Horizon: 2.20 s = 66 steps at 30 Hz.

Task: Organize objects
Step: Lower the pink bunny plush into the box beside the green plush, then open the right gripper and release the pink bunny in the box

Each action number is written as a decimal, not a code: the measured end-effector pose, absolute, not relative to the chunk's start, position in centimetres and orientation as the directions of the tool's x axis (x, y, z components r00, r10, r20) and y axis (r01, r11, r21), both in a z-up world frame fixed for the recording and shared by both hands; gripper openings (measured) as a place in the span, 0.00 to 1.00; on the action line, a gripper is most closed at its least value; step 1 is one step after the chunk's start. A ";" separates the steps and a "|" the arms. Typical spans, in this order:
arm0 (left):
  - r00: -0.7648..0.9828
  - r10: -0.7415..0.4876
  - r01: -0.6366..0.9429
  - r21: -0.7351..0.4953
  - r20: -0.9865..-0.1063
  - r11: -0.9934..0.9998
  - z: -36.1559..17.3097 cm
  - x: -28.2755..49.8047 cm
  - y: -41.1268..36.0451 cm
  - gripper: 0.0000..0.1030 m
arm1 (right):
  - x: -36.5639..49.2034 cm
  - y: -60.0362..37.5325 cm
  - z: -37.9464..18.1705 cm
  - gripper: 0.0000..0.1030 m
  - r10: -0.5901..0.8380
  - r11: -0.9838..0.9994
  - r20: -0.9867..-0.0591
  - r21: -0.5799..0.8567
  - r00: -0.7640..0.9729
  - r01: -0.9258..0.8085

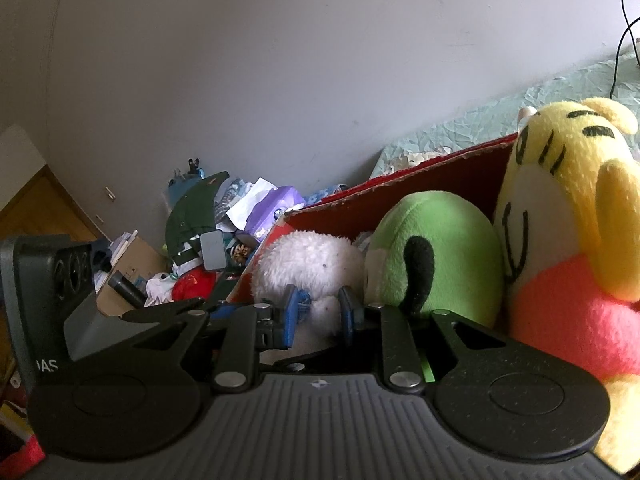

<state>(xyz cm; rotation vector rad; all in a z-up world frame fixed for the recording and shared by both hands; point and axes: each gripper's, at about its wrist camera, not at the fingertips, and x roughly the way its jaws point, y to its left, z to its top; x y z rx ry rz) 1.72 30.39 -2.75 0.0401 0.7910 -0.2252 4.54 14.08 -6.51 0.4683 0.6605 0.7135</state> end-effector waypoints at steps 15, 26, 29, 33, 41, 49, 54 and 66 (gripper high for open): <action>0.665 -0.108 0.188 0.026 -0.739 0.982 -3.2 2.1 29.6 1.00 | 4.2 13.8 -6.8 0.23 0.734 0.657 -0.361 0.593 0.575 -0.466; 0.664 -0.070 0.177 0.066 -0.745 0.982 -3.2 2.2 29.1 1.00 | 4.1 13.9 -6.9 0.23 0.736 0.655 -0.357 0.593 0.576 -0.468; 0.663 -0.066 0.175 0.069 -0.746 0.982 -3.2 2.2 29.1 1.00 | 4.1 13.9 -6.9 0.23 0.735 0.655 -0.357 0.593 0.576 -0.469; 0.664 -0.062 0.175 0.074 -0.745 0.982 -3.2 2.2 29.0 1.00 | 4.1 13.8 -6.9 0.23 0.736 0.654 -0.356 0.593 0.576 -0.470; 0.670 -0.061 0.180 0.082 -0.740 0.980 -3.2 2.2 29.0 1.00 | 4.0 13.7 -6.6 0.22 0.736 0.654 -0.351 0.589 0.579 -0.474; 0.673 -0.050 0.184 0.101 -0.738 0.978 -3.3 2.1 28.7 1.00 | 4.0 13.6 -6.6 0.22 0.736 0.654 -0.350 0.587 0.580 -0.477; 0.675 -0.044 0.187 0.113 -0.736 0.976 -3.4 2.1 28.7 1.00 | 3.9 13.5 -6.5 0.22 0.736 0.655 -0.354 0.587 0.577 -0.475; 0.647 0.034 0.133 0.157 -0.762 0.979 -3.5 2.3 28.1 1.00 | 3.4 13.3 -5.5 0.24 0.724 0.672 -0.410 0.600 0.554 -0.434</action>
